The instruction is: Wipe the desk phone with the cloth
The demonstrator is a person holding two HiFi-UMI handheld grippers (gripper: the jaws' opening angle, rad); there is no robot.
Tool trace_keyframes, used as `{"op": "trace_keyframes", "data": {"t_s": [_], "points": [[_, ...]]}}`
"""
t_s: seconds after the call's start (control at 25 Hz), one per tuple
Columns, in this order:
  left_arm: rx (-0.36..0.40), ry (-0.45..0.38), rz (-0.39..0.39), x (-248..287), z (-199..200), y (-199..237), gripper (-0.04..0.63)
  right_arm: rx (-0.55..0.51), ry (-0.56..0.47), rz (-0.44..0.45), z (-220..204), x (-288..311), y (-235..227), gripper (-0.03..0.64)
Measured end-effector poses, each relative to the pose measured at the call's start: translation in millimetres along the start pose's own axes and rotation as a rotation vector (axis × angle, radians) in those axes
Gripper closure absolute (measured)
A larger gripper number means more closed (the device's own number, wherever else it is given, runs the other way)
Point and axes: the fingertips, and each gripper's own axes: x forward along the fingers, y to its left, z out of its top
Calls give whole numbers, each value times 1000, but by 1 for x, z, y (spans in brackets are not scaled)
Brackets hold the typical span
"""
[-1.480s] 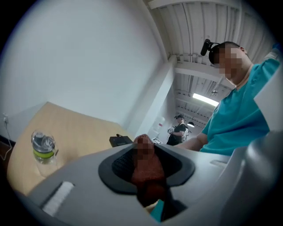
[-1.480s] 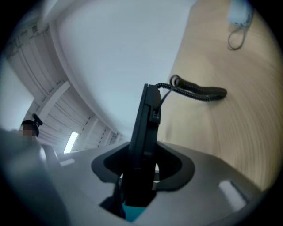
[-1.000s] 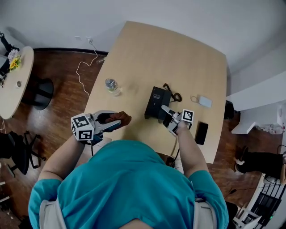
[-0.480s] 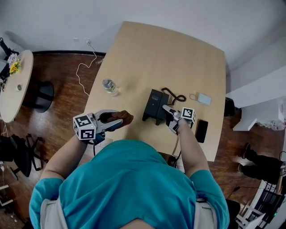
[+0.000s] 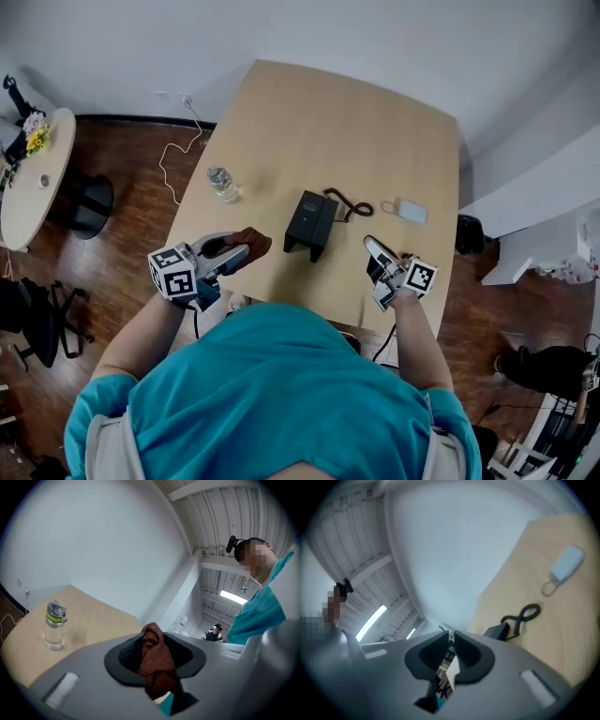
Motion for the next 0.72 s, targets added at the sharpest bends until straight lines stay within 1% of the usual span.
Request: {"op": "trace_keyframes", "data": {"t_s": [0.04,0.12,0.2,0.28,0.36,0.48,0.56,0.72], "points": [[-8,-12,-7,1,0,-6,465,-52,4,27,0,-5,17,613],[-19,-22,-29,-1,0,-16,465,-146,7,59,-5,-11,48,616],[-4,-14,-58,-10,1,-24,465,-227,0,40,-21,-12,72,616],[28,-3,-88,-27,3,-29,465,-279,-15,9,-45,-12,92,617],[47,5,-122,-50,4,-32,465,-305,-51,-27,-70,-11,111,616],[29,18,-167,-92,0,-34,465,-321,-150,-117,-106,-11,136,615],[25,32,-196,-116,-4,-35,465,-333,-198,-166,-130,-8,152,615],[-9,44,-223,-154,-21,-46,465,-386,-188,-213,-170,-14,191,615]]}}
